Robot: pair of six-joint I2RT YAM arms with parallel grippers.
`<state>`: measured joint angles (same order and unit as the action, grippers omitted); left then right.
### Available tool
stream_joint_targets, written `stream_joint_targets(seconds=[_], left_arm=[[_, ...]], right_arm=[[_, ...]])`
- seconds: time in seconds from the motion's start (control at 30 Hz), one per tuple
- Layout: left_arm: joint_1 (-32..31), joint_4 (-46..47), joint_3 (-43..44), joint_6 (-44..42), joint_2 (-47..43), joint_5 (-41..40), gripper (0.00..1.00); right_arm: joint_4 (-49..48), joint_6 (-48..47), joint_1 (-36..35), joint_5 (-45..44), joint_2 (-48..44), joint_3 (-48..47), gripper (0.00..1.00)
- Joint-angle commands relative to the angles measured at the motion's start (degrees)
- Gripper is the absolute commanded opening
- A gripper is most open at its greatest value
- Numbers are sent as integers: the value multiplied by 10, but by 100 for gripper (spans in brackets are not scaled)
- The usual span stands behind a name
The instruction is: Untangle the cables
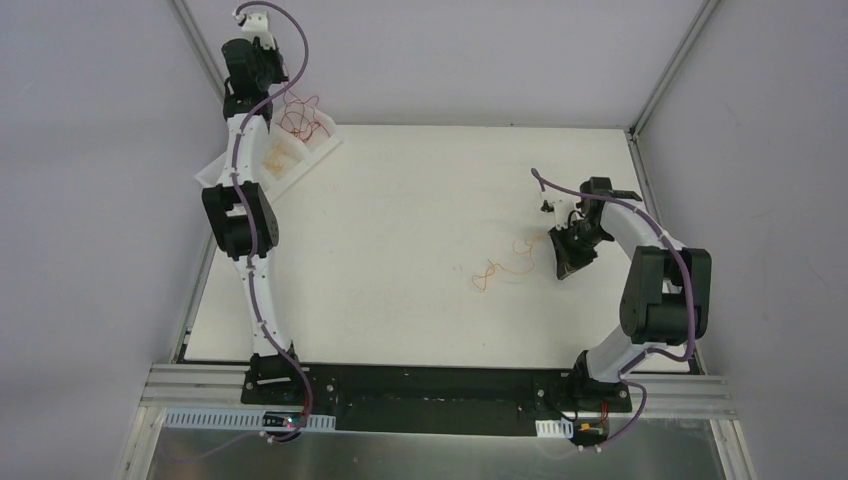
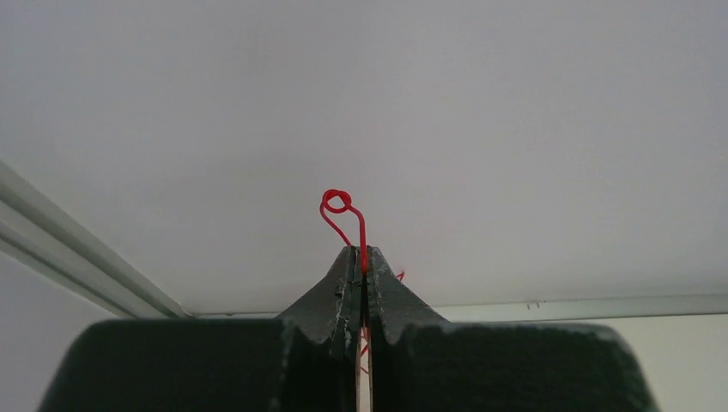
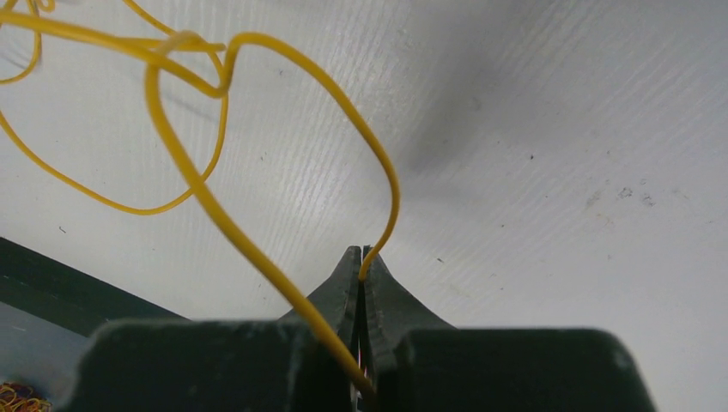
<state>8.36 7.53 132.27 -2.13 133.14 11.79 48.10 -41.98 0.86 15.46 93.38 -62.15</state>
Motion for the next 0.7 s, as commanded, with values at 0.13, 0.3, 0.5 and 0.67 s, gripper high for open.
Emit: stream_joint_targets(seconds=[0.13,0.3,0.5,0.67], left_arm=[[2,-11,33,30,88,51,0],[3,-28,26,-4,104,30,0],[3,-41,-7,0,44,59,42],[3,-47,-88,-29,-74,55,91]], right_arm=[[65,21,-4,1,-36,-25,0],[75,30,-8,10,-37,-32,0],[84,37,-13,52,-45,-61,0],[64,58,-35,115,-78,-85,0]])
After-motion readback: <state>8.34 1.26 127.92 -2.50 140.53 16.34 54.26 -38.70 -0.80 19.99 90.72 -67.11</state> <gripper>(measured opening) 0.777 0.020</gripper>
